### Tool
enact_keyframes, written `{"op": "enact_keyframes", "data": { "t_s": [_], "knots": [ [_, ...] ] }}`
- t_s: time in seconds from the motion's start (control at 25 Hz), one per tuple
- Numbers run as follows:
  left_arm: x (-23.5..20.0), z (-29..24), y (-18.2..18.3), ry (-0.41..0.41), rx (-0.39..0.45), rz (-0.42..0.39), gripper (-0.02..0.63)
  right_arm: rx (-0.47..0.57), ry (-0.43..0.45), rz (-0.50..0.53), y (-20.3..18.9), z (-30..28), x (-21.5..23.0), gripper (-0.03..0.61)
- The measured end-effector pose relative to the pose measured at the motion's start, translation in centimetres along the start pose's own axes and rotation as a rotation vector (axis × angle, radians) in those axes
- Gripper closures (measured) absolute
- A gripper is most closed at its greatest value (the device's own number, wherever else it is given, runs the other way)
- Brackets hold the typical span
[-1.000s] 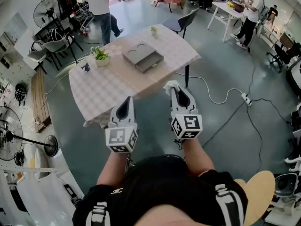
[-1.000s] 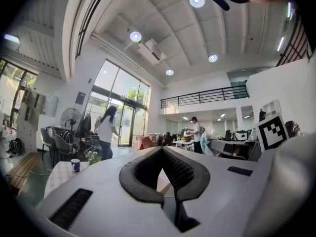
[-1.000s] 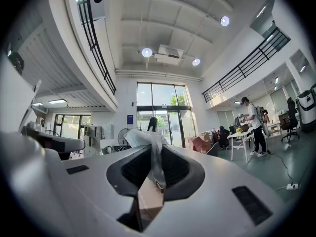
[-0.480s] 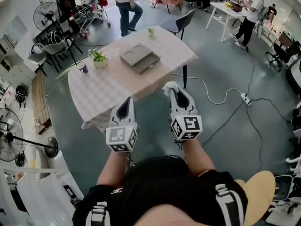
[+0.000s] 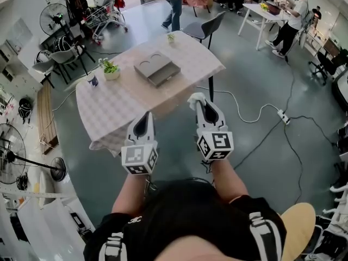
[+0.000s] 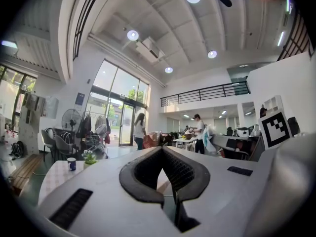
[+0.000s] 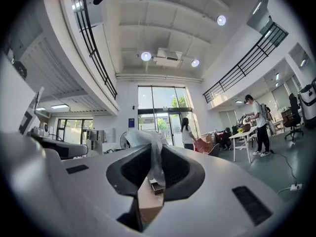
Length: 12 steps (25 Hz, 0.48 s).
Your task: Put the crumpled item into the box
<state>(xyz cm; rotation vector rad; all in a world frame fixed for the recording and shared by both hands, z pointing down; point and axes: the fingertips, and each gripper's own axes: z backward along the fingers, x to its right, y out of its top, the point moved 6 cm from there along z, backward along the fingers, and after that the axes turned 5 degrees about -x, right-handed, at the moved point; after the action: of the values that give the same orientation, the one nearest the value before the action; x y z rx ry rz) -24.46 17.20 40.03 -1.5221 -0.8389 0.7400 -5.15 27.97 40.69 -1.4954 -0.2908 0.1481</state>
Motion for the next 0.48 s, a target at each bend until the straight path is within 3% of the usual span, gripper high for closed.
{"op": "enact_keyframes", "data": {
  "t_s": [0.2,0.48],
  "knots": [
    [2.1,-0.7,-0.7,0.020,-0.002,0.010,0.611,-0.014,0.015,-0.004,-0.7,0.4,2.3,0.522],
    [2.0,-2.0,-1.8,0.019,-0.023,0.012,0.611,-0.028,0.030,0.009,-1.7,-0.6,2.7,0.522]
  ]
}}
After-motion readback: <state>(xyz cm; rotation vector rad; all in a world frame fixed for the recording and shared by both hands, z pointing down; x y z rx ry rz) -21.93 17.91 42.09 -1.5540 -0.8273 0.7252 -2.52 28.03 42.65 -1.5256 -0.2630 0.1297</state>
